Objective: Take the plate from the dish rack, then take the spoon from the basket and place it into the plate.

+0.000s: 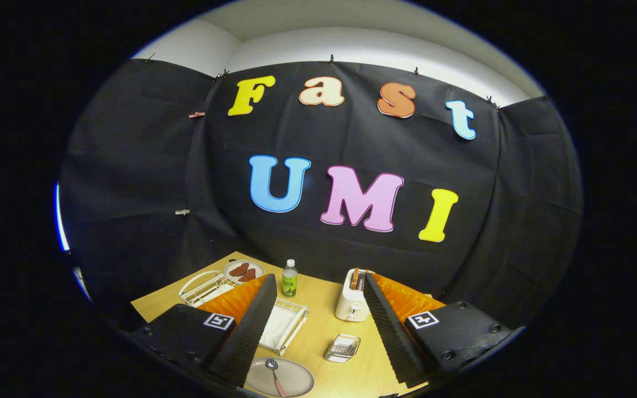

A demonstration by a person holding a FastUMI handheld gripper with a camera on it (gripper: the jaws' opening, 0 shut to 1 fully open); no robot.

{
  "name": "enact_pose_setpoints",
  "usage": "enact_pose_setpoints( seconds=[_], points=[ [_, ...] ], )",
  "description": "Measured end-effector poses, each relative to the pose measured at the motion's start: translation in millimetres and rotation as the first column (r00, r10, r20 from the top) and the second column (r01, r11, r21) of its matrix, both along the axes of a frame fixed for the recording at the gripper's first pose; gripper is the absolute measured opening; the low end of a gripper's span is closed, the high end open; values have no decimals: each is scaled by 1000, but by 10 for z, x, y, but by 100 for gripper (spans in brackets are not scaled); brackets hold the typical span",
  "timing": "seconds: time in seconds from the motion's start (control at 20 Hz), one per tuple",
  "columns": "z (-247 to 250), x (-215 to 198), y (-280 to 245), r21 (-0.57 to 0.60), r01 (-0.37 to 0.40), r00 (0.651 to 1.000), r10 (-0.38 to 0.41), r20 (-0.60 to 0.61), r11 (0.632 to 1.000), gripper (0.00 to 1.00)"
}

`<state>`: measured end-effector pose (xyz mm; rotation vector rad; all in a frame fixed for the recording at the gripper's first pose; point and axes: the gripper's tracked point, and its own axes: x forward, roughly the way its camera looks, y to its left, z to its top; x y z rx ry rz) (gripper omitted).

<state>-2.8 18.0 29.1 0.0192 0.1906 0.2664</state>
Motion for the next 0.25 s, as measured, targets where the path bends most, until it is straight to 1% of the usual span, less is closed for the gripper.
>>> enact_pose_setpoints(
  seconds=[0.1,0.25],
  points=[
    [133,-2,-72,13,29,999,-29,36,1000,97],
    [152,-6,-136,25,54,997,-55,52,998,97]
  ],
)
